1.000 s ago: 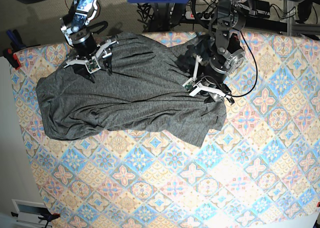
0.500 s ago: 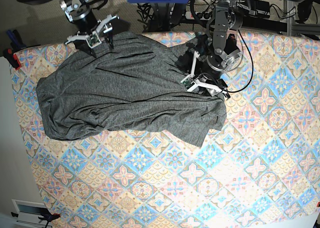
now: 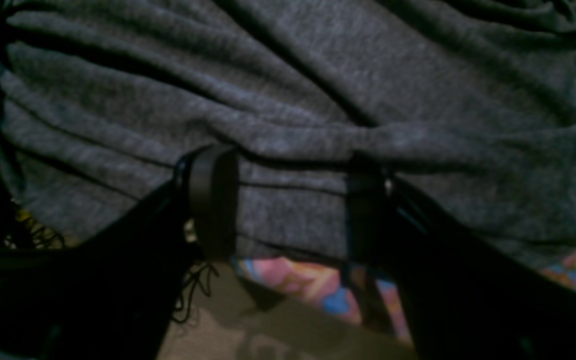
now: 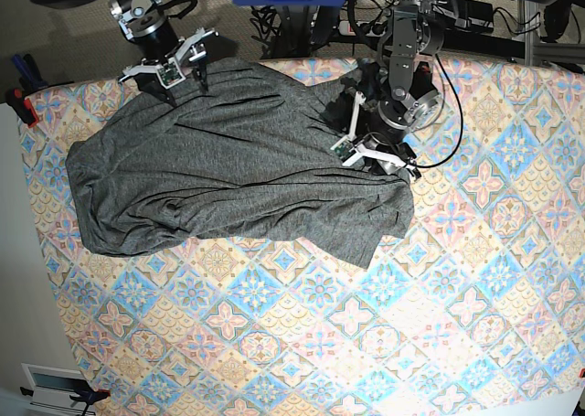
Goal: Layout the t-shirt on the table in an organized manner, then fold the t-shirt properly
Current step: 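Pull the shirt edges with both grippers toward the robot to spread it, then lower the right gripper and grasp the shirt fabric near the collar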
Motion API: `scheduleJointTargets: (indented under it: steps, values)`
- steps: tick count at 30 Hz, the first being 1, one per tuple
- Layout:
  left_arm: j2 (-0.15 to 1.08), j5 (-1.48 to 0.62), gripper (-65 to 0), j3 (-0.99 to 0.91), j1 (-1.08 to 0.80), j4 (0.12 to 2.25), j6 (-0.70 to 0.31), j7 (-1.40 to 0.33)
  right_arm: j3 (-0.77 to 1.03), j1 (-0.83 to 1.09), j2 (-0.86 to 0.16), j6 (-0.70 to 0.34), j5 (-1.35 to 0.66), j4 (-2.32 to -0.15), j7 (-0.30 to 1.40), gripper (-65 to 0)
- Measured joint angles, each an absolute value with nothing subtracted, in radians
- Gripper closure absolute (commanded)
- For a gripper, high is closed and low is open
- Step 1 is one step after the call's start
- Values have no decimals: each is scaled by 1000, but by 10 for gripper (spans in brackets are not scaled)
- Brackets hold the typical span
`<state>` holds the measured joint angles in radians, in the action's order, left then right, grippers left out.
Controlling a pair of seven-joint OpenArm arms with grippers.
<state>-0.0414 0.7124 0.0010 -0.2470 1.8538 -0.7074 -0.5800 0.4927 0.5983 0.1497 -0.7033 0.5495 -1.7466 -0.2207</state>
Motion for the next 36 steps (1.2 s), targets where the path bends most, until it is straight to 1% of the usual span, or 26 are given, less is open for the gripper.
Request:
scheduleJointTargets:
  steps: [7,9,11,15,17,19,20,24,30,36]
  values:
    - [-42,712,-292,1,-247,1854,-707,-580,493,598,150,-702,549,-1700,-229,-334]
    - [-42,712,-292,1,-247,1854,-707,-579,492,598,150,-702,549,-1700,-230,-314]
    - [-42,712,-292,1,-247,1854,-707,-580,492,598,150,-703,549,-1700,-229,-263]
    - [-41,712,-292,1,-246,1854,-707,-579,490,599,150,-704,549,-1692,-233,-123]
    - [-41,712,-292,1,-247,1854,-707,-580,491,598,150,-703,549,-1692,-232,-64]
    - [-42,712,-292,1,-246,1854,-707,-579,494,598,150,-703,549,-1692,-232,-14]
    - [-41,712,-292,1,-246,1854,-707,-579,494,598,150,-703,550,-1692,-232,0]
    - [-41,712,-292,1,-246,1854,-707,-580,494,599,150,-704,555,-1706,-222,0]
    - [-42,712,-292,1,-247,1854,-707,-580,495,598,150,-702,558,-1834,-217,0]
    - [-42,712,-292,0,-247,1854,-707,-580,495,604,150,-704,569,-1866,-205,0]
